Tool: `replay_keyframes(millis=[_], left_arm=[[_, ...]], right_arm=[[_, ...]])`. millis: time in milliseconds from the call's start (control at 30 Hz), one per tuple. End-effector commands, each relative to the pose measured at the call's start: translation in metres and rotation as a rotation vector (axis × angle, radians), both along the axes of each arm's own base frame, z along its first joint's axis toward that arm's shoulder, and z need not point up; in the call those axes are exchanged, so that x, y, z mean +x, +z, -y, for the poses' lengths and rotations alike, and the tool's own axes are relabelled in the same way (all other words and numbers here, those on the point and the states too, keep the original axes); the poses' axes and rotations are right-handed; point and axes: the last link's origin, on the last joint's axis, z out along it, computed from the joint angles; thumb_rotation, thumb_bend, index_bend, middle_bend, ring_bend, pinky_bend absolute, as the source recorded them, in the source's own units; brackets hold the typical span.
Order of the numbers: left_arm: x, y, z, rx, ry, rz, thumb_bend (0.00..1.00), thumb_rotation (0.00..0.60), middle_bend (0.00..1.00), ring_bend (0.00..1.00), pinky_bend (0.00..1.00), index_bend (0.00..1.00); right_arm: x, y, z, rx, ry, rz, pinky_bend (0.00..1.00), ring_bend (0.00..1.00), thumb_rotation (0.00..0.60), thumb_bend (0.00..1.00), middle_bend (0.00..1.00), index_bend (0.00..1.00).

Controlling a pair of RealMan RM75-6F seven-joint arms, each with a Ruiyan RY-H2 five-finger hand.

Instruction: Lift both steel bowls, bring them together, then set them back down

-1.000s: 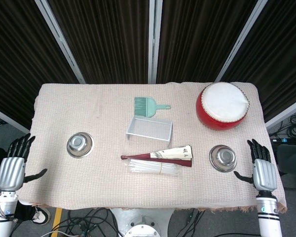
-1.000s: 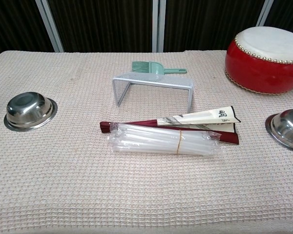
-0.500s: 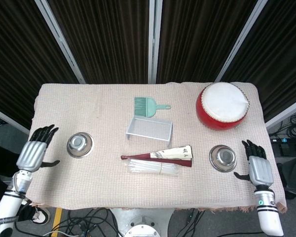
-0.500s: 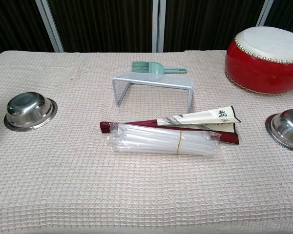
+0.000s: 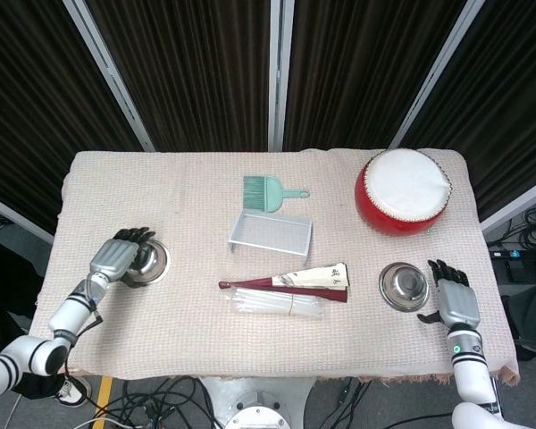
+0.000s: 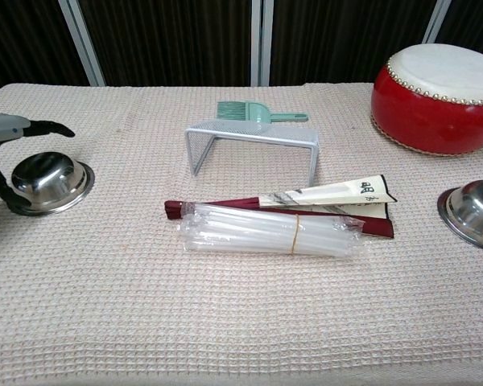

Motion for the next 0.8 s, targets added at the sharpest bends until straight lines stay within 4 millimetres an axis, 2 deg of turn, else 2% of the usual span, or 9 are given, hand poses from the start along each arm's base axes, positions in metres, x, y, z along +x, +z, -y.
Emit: replay_keyframes(millis=[33,367,467,533,633,667,800], left_arm=[[0.002,-0.01,-0.013,-0.017,0.025,0.007,0.0,0.6,0.0,0.0,0.07,0.01],[-0.005,-0.016,-0.02,-0.054,0.051,-0.01,0.0,0.6,0.03,0.0,0.1,0.03],[-0.005,-0.017,-0.02,-0.046,0.043,-0.007,0.0,0.6,0.07,0.03,0.16,0.09],[-0.005,-0.017,-0.02,-0.039,0.038,-0.001,0.0,0.6,0.13,0.09,0.23,0.15],[-0.006,-0.015,-0.02,-0.028,0.032,0.0,0.01,0.6,0.23,0.2,0.36,0.26],[-0.006,-0.015,-0.02,-0.023,0.031,0.003,0.02,0.6,0.28,0.24,0.4,0.31],[-0.009,-0.015,-0.018,-0.017,0.034,0.005,0.05,0.6,0.41,0.38,0.55,0.44]], right_arm=[[0.0,-0.005,0.007,0.015,-0.008,0.007,0.0,0.0,0.6,0.0,0.0,0.0],[0.001,-0.018,0.024,0.078,0.002,0.034,0.0,0.0,0.6,0.0,0.0,0.0],[0.003,-0.02,0.027,0.084,0.016,0.027,0.01,0.0,0.6,0.01,0.01,0.0],[0.005,-0.022,0.029,0.083,0.025,0.023,0.05,0.0,0.6,0.02,0.06,0.01],[0.007,-0.025,0.03,0.077,0.036,0.02,0.15,0.06,0.6,0.03,0.16,0.13],[0.007,-0.025,0.03,0.073,0.039,0.019,0.19,0.1,0.6,0.04,0.21,0.22],[0.007,-0.028,0.029,0.074,0.039,0.02,0.3,0.22,0.6,0.06,0.33,0.4]])
